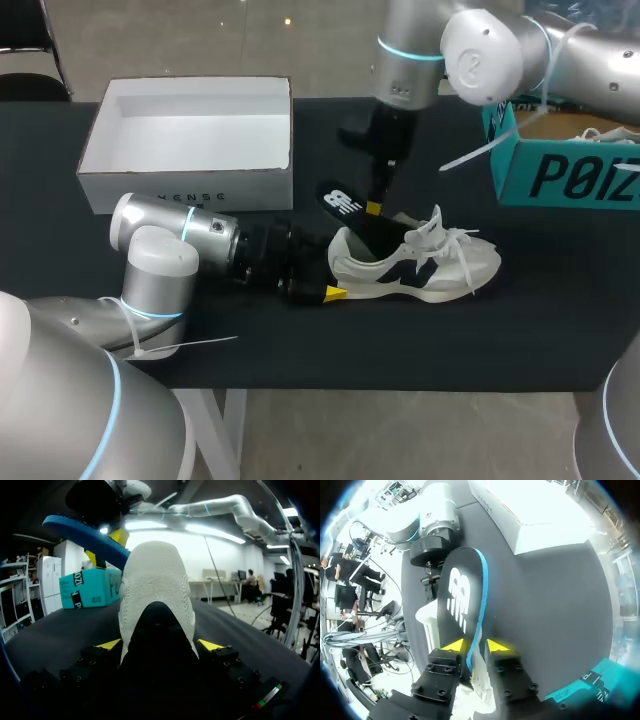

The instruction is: Take the shoe out of the shoebox, open the shoe tongue, remove and reinsert the insole, then place the shoe into the shoebox

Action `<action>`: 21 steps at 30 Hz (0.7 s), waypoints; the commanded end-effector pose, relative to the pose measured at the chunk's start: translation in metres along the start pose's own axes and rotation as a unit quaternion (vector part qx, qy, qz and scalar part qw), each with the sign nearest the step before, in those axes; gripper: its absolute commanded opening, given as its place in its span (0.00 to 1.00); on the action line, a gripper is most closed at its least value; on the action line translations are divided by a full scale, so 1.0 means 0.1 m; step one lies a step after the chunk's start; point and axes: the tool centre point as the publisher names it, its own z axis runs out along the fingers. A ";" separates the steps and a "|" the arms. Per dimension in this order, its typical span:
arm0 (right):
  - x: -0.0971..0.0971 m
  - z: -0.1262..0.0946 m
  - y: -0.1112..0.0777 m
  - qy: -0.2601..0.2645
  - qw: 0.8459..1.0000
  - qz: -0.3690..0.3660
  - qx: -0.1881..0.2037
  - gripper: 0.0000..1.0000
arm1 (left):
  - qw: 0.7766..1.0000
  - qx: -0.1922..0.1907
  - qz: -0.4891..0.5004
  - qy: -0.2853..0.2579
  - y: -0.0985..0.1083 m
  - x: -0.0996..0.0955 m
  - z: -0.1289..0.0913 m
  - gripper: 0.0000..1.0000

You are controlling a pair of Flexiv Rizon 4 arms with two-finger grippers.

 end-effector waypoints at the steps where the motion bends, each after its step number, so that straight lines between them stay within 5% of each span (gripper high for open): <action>1: -0.04 0.06 -0.01 0.009 1.000 -0.004 -0.008 0.00 | 1.000 0.000 0.000 -0.001 0.09 0.02 0.06 0.00; 13: -0.04 0.11 0.00 0.022 1.000 -0.005 -0.014 0.00 | 1.000 0.000 0.000 -0.001 0.09 0.02 0.06 0.00; 16: -0.04 0.11 0.00 0.023 1.000 -0.007 -0.015 0.44 | 1.000 0.000 0.000 -0.001 0.09 0.02 0.06 0.00; 21: -0.06 0.12 -0.01 0.036 0.999 0.000 -0.008 0.47 | 1.000 0.000 0.000 -0.001 0.09 0.02 0.06 0.00</action>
